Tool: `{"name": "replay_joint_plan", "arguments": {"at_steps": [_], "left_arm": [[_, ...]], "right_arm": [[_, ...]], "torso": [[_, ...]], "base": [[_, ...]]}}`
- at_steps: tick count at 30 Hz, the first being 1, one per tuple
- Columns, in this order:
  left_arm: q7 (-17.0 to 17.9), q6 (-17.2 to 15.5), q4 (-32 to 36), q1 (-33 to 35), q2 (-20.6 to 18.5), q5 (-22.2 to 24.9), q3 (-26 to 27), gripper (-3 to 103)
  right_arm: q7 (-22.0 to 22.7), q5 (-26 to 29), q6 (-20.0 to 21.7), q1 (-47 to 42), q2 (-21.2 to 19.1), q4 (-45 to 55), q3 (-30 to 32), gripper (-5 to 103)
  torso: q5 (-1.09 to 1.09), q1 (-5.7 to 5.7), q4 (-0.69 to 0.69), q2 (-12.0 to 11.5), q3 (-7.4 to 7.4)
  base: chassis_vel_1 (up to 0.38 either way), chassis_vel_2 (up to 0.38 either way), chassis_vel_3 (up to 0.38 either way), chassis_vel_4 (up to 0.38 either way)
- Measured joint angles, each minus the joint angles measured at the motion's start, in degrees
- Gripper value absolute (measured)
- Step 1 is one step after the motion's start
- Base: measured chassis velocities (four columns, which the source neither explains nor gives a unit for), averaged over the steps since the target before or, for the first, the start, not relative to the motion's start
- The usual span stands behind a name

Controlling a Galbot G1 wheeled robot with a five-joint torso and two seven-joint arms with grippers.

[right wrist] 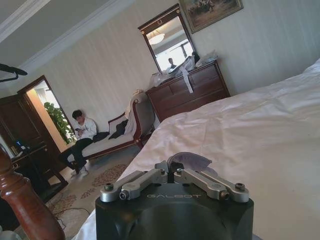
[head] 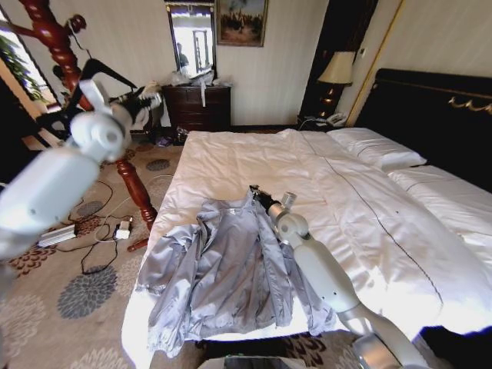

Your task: Pick up the clothes from the bed and hang them on the clothes hanger.

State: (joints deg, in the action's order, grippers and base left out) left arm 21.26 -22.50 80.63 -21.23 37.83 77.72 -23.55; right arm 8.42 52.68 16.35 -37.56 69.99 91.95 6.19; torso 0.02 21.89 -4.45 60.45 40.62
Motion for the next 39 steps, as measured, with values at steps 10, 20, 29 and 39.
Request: {"name": "replay_joint_plan", "arguments": {"at_steps": [10,20,29,39], "left_arm": [[3.58,-16.47,-11.28,-14.42,2.74,5.95,-4.22,100],[3.28,-20.25,-21.51,-20.62,7.77,4.49,-4.40,100],[1.59,-20.01,-20.58,-22.20,2.02,1.71,-7.54,99],[1.13,-19.80,-26.18,-21.62,2.63,5.20,-8.85,96]], "right_arm": [[0.10,-0.03,0.00,-1.24,-0.40,1.43,0.72,0],[0.03,-0.11,-0.08,-2.72,-2.37,2.70,1.87,0],[-0.02,-0.16,-0.26,-3.70,-3.13,2.86,2.74,0],[0.73,-0.07,-0.27,-3.51,-2.50,3.12,2.05,0]], "torso": [[-0.03,-0.01,-0.01,0.00,0.00],[-0.01,-0.01,-0.05,0.01,0.00],[-0.04,-0.02,0.02,0.01,-0.01],[-0.03,-0.01,0.00,0.01,0.00]], "base": [[0.000,0.000,0.000,0.000],[0.000,0.000,0.000,0.000],[0.000,0.000,0.000,0.000],[0.000,0.000,0.000,0.000]]}}
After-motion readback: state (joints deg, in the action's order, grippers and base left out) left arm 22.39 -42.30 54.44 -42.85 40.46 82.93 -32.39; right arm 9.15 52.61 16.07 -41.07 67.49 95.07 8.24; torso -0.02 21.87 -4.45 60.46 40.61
